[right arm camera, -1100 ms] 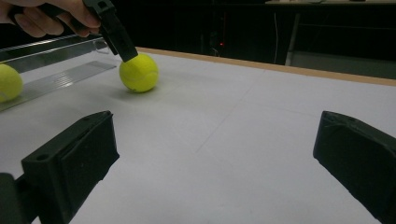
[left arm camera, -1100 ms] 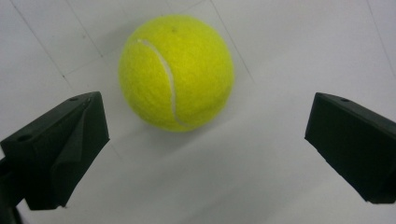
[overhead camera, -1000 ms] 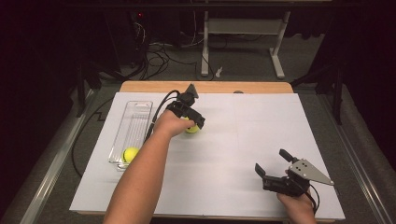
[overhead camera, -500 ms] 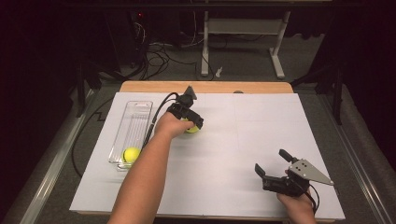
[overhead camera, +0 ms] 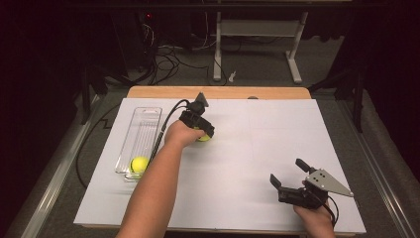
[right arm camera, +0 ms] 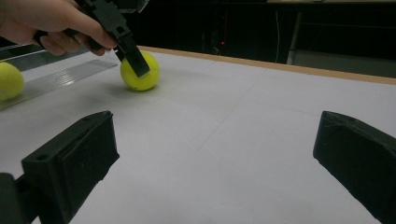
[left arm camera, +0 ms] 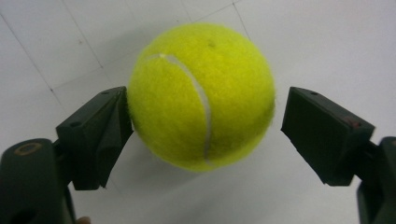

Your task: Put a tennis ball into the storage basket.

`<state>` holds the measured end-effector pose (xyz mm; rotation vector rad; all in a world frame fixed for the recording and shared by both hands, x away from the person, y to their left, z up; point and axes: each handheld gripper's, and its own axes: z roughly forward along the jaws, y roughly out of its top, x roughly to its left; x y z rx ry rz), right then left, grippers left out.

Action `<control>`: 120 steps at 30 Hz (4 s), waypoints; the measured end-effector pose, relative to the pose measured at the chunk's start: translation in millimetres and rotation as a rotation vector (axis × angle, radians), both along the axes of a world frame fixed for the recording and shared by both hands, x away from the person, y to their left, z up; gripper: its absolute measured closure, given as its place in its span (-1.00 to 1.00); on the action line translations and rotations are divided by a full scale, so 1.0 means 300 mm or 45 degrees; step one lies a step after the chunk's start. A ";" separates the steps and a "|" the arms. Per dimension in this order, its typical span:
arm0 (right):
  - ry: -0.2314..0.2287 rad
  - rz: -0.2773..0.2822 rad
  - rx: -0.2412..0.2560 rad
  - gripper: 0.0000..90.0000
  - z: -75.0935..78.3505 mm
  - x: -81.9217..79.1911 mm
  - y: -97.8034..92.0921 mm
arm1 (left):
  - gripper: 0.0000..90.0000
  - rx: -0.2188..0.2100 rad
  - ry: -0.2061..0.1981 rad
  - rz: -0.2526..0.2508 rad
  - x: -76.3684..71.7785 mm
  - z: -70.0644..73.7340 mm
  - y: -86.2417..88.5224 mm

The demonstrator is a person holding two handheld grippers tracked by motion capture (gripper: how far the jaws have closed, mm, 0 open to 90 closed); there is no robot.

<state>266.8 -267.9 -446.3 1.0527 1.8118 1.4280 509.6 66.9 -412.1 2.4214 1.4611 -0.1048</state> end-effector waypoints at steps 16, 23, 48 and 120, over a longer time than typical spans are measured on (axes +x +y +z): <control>-0.008 0.000 0.003 -0.99 0.003 -0.002 -0.001 | -0.39 0.024 -0.030 -0.004 -0.011 0.000 -0.001; -0.008 -0.002 0.005 -0.99 0.004 -0.001 -0.003 | -0.38 0.013 -0.030 0.001 -0.015 0.011 0.006; -0.007 0.006 -0.001 -0.99 0.006 -0.002 0.008 | -0.39 -0.002 0.003 -0.097 -0.109 0.109 0.001; -0.011 0.011 -0.020 -0.99 0.007 -0.004 0.016 | -0.38 0.070 0.267 -0.297 -0.380 0.156 0.076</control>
